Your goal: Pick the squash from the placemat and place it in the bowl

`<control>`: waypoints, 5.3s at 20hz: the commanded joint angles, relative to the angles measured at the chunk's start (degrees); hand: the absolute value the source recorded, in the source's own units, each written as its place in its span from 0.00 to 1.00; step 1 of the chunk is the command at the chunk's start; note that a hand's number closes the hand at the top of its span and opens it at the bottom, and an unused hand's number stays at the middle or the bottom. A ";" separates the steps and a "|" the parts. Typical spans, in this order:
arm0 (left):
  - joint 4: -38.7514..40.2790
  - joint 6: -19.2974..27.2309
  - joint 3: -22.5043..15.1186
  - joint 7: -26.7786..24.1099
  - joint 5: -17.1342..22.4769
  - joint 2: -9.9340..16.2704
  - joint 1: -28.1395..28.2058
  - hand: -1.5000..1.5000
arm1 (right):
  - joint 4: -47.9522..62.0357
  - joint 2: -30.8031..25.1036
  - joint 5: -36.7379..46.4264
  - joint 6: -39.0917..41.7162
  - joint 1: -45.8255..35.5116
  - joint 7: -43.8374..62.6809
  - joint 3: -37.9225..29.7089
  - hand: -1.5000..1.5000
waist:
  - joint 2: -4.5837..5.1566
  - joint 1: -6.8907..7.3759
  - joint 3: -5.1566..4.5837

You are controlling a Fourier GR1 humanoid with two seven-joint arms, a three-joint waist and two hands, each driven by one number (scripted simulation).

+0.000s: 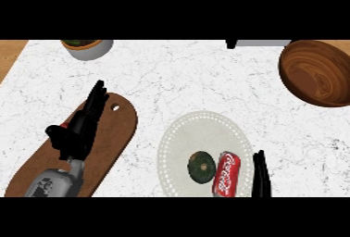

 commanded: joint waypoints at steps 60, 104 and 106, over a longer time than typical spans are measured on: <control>0.79 -7.33 7.80 3.57 -8.47 -8.25 -1.84 0.50 | 31.82 0.39 -27.19 -5.71 -21.07 2.94 -4.05 0.00 | -0.01 0.85 0.27; -1.82 -9.44 9.12 3.32 -9.37 -8.88 1.52 0.50 | -1.43 -63.03 -96.00 47.14 -24.10 -41.16 -52.42 1.00 | -0.03 0.85 0.21; -0.98 -7.16 7.41 2.38 -11.99 -11.08 1.25 0.50 | -2.70 -63.37 -97.88 48.10 -25.54 -36.43 -54.60 1.00 | -0.06 0.73 0.21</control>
